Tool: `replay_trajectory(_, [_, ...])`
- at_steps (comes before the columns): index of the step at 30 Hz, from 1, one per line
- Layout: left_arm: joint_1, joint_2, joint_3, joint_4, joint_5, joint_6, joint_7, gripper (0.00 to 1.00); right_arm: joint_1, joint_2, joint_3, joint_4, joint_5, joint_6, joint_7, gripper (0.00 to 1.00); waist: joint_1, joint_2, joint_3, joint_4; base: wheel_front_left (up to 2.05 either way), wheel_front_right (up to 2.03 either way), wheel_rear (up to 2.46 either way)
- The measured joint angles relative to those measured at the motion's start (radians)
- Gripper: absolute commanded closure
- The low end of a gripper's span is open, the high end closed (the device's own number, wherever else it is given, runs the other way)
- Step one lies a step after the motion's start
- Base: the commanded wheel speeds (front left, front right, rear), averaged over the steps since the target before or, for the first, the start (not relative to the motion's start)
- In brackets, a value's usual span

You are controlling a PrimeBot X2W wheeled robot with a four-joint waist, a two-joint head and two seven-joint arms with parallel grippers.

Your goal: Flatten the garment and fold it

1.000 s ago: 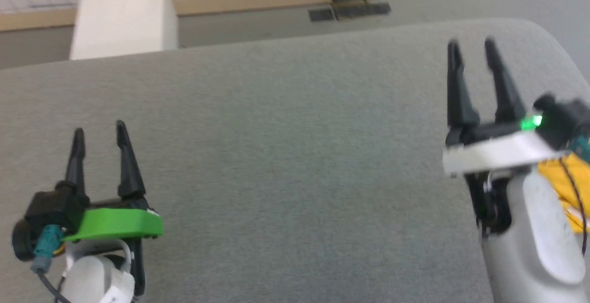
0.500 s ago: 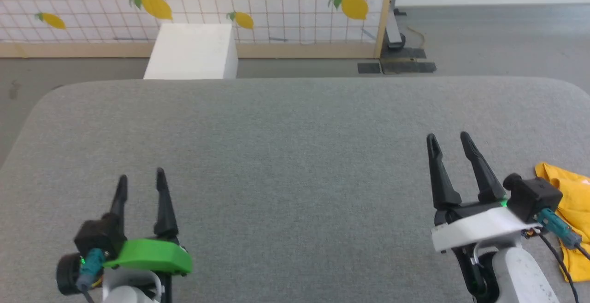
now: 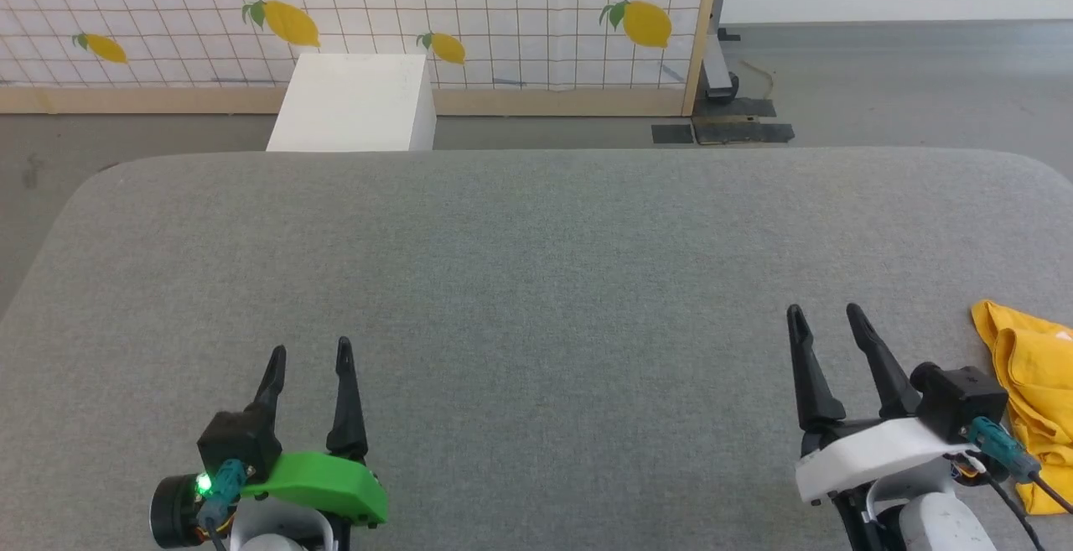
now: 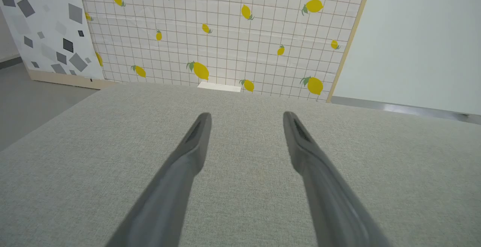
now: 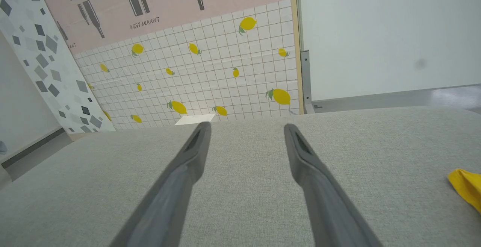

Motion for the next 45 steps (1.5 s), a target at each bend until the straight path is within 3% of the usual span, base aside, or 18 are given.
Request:
replay_trajectory(5, [-0.002,-0.001,-0.007,0.010,0.021,0.005,0.000,0.00,0.000,0.000,0.007,0.003,0.005,0.000,0.000,0.00,0.0000,0.0000,0.009,-0.004,0.00,0.00,0.00])
replay_trajectory(6, [-0.002,-0.001,-0.008,0.012,0.021,0.005,0.000,1.00,0.000,0.000,0.007,0.003,0.008,0.000,0.000,1.00,0.0000,0.0000,0.011,-0.004,0.00,0.00,0.00])
replay_trajectory(45, [-0.001,-0.001,-0.001,-0.039,0.052,0.002,0.070,1.00,0.012,0.000,0.000,-0.065,-0.053,0.000,0.068,1.00,0.0001,0.0000,0.011,0.001,0.00,0.00,0.00])
